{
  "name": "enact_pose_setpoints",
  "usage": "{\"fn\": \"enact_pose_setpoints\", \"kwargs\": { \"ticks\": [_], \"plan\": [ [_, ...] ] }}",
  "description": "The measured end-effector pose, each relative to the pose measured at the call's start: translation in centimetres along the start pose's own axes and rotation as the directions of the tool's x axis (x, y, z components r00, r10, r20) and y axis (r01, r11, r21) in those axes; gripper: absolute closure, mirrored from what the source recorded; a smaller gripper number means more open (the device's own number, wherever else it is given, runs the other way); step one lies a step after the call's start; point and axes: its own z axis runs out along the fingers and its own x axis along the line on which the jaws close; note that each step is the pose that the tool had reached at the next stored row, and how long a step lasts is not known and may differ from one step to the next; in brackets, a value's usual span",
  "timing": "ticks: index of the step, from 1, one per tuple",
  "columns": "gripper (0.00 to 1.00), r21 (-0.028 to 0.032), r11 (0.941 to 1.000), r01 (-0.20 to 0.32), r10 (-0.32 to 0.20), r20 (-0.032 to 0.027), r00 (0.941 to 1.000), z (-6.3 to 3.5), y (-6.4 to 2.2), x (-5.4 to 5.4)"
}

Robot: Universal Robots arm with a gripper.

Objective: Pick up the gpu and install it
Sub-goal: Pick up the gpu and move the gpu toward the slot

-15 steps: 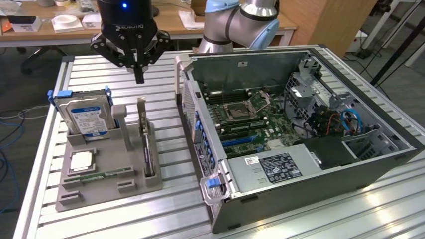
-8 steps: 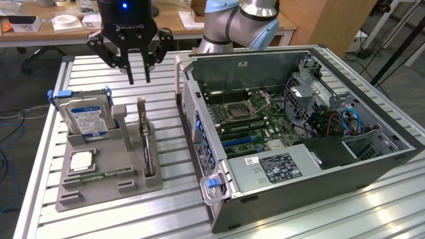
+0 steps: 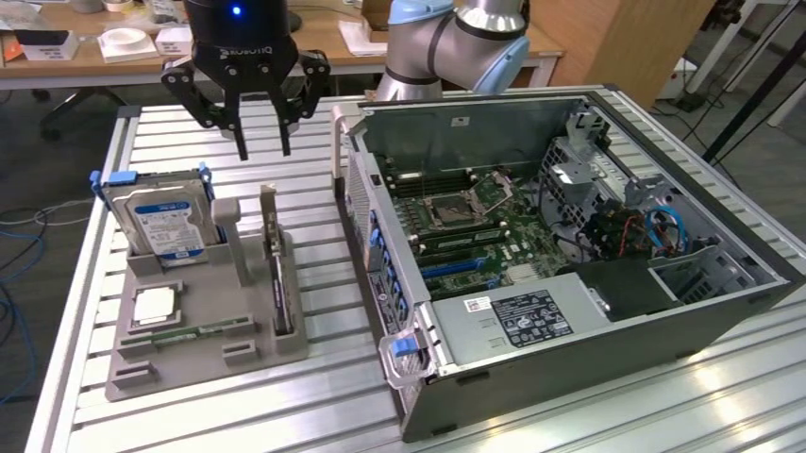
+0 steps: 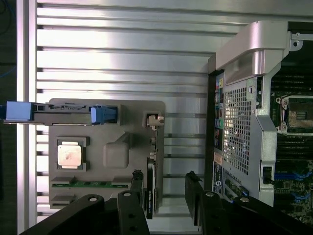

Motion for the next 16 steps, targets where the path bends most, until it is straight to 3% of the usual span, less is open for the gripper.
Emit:
{"fn": "enact_pose_setpoints", "kwargs": {
  "ticks": [16],
  "plan": [
    [0.53, 0.0001, 1.0000, 0.000, 0.000, 0.0000, 1.0000, 0.29, 0.00, 0.01]
  ]
}}
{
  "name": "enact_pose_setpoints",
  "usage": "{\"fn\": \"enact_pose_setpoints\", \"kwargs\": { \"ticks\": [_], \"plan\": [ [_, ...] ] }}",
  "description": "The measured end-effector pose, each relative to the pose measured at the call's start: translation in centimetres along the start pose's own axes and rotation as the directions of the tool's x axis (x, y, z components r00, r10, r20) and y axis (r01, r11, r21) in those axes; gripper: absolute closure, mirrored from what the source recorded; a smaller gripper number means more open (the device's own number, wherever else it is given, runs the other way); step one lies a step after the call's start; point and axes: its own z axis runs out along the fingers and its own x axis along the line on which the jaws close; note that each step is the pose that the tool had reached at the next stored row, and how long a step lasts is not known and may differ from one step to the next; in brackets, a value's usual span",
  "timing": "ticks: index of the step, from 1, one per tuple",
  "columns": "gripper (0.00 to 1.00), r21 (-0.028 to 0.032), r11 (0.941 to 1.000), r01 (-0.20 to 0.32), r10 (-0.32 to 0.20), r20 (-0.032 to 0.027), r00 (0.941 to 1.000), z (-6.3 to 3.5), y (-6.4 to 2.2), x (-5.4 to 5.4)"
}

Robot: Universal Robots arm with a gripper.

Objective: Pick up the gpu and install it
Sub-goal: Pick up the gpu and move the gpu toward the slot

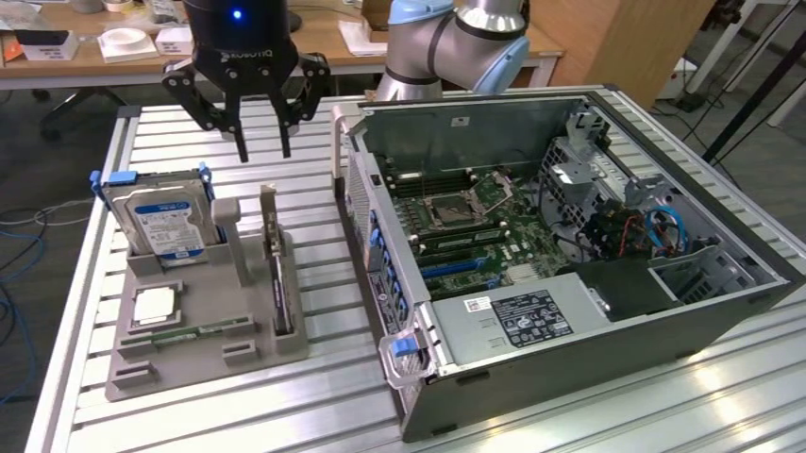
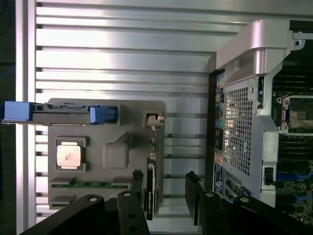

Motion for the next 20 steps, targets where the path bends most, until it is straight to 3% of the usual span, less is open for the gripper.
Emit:
{"fn": "enact_pose_setpoints", "kwargs": {
  "ticks": [11, 13, 20],
  "plan": [
    [0.53, -0.0001, 1.0000, 0.000, 0.000, 0.0000, 1.0000, 0.22, -0.01, 0.0],
    [0.53, -0.0001, 1.0000, 0.000, 0.000, 0.0000, 1.0000, 1.58, -0.05, 0.0],
    [0.53, -0.0001, 1.0000, 0.000, 0.000, 0.0000, 1.0000, 1.74, -0.06, 0.0]
  ]
}}
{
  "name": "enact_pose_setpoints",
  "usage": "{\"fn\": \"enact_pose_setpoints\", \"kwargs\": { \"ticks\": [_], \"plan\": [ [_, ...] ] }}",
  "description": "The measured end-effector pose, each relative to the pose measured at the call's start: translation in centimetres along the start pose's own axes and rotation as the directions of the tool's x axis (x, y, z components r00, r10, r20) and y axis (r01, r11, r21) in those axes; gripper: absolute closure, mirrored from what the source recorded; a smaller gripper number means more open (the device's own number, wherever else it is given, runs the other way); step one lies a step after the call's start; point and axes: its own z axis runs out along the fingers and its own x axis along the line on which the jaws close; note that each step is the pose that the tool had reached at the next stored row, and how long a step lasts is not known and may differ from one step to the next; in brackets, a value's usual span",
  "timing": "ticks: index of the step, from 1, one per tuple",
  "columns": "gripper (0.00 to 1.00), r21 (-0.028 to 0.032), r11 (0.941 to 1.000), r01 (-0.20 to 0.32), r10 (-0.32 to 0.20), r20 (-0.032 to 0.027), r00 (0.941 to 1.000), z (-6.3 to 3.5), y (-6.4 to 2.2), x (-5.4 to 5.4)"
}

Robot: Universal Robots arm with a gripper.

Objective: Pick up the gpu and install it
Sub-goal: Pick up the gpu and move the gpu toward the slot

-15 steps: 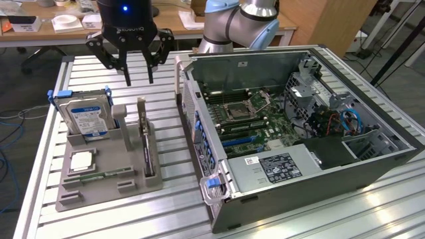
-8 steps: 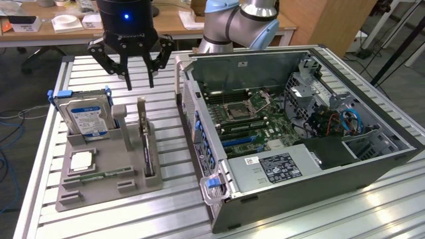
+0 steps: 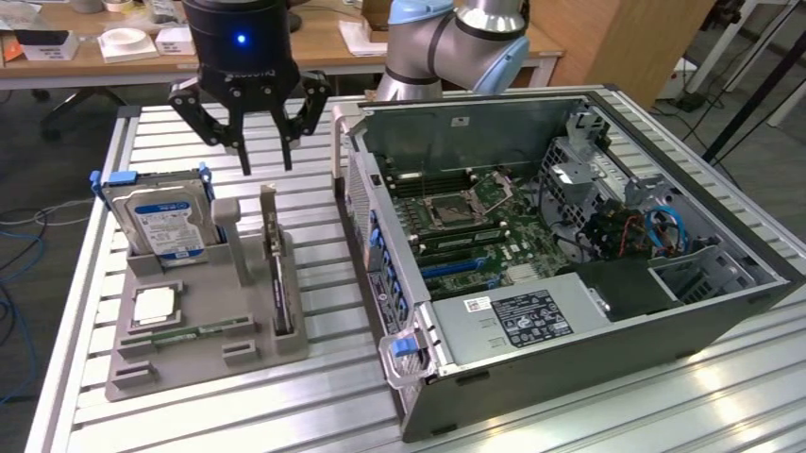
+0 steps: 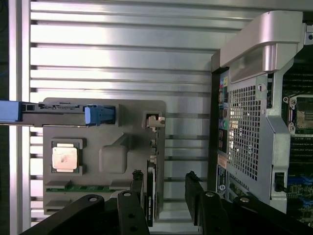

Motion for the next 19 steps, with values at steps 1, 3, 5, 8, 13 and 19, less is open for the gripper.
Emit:
{"fn": "enact_pose_setpoints", "kwargs": {
  "ticks": [1, 3, 5, 8, 13, 19],
  "plan": [
    [0.53, 0.0000, 1.0000, 0.000, 0.000, 0.0001, 1.0000, 0.05, 0.00, 0.0],
    [0.53, 0.0000, 1.0000, 0.000, 0.000, 0.0001, 1.0000, 0.16, -0.01, 0.0],
    [0.53, 0.0001, 1.0000, 0.000, 0.000, 0.0001, 1.0000, 0.26, -0.05, 0.0],
    [0.53, 0.0000, 1.0000, 0.000, 0.000, 0.0000, 1.0000, 0.37, -0.28, 0.0],
    [0.53, 0.0002, 1.0000, 0.000, 0.000, 0.0000, 1.0000, 0.48, -0.74, 0.0],
    [0.53, 0.0003, 1.0000, 0.000, 0.000, 0.0000, 1.0000, 0.56, -1.12, 0.0]
  ]
}}
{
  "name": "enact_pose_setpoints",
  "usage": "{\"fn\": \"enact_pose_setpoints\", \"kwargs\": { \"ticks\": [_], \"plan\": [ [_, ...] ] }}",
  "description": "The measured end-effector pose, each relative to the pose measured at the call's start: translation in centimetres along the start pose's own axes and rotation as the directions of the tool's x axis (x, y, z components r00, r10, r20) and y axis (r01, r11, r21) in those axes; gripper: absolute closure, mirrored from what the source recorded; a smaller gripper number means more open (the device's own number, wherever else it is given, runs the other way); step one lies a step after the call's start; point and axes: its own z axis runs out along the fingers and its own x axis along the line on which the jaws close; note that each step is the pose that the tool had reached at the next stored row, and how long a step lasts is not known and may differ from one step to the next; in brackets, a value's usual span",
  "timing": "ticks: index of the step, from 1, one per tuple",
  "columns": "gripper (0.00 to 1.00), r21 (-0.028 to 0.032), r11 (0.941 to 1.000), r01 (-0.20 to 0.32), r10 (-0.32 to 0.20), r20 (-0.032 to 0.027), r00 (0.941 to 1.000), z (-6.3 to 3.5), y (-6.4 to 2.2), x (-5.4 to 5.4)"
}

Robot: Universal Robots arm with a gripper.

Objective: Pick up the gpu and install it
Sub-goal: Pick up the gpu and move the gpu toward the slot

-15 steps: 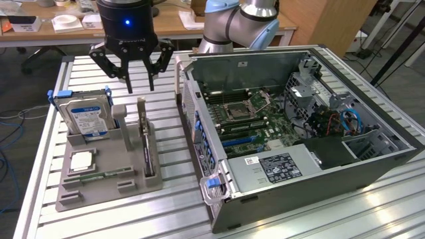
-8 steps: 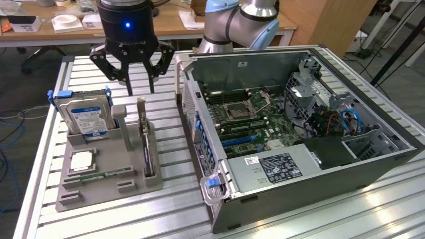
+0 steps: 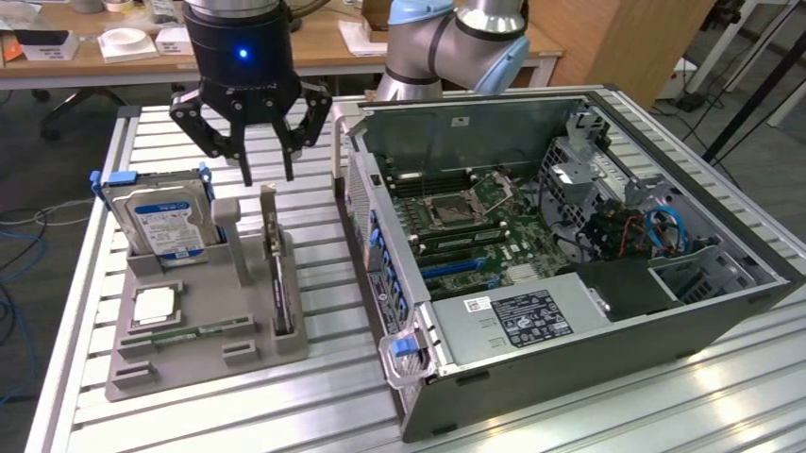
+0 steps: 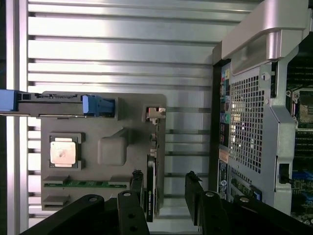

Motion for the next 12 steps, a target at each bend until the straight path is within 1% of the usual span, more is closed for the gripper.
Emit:
{"fn": "enact_pose_setpoints", "kwargs": {
  "ticks": [12],
  "plan": [
    [0.53, 0.0000, 1.0000, 0.000, 0.000, 0.0001, 1.0000, 0.13, -0.48, 0.01]
  ]
}}
